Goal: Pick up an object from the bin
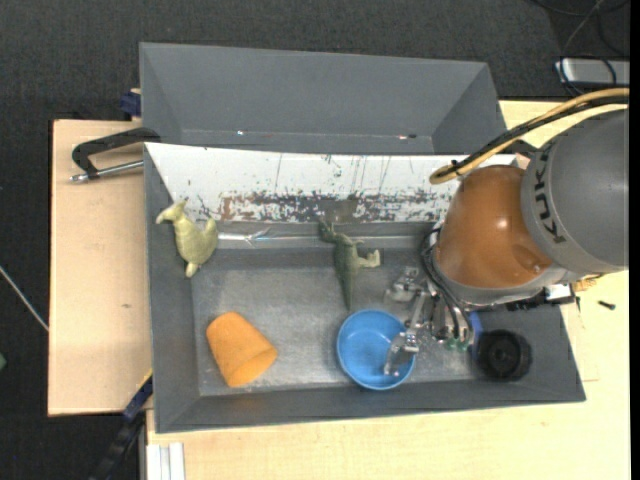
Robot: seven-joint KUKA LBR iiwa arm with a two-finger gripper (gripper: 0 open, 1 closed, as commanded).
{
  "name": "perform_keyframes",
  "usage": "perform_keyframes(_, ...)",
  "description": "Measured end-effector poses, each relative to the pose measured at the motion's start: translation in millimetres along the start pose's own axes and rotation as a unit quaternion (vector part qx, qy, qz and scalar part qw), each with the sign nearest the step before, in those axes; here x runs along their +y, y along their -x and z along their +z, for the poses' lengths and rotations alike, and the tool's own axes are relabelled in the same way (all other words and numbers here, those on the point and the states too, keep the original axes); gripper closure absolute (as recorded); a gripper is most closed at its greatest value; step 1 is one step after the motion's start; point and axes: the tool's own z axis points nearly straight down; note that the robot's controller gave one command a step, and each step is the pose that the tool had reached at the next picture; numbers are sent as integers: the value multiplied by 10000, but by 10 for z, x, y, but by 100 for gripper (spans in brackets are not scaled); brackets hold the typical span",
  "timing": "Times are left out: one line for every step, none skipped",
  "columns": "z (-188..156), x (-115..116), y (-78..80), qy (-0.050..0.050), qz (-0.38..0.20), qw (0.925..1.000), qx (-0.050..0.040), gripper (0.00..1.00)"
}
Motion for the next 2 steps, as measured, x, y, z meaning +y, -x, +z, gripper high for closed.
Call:
perform_keyframes(-41,-1,33,8,13,10000,-44,100)
perform_keyframes(-1583,23,162,1,57,10000,-72,100)
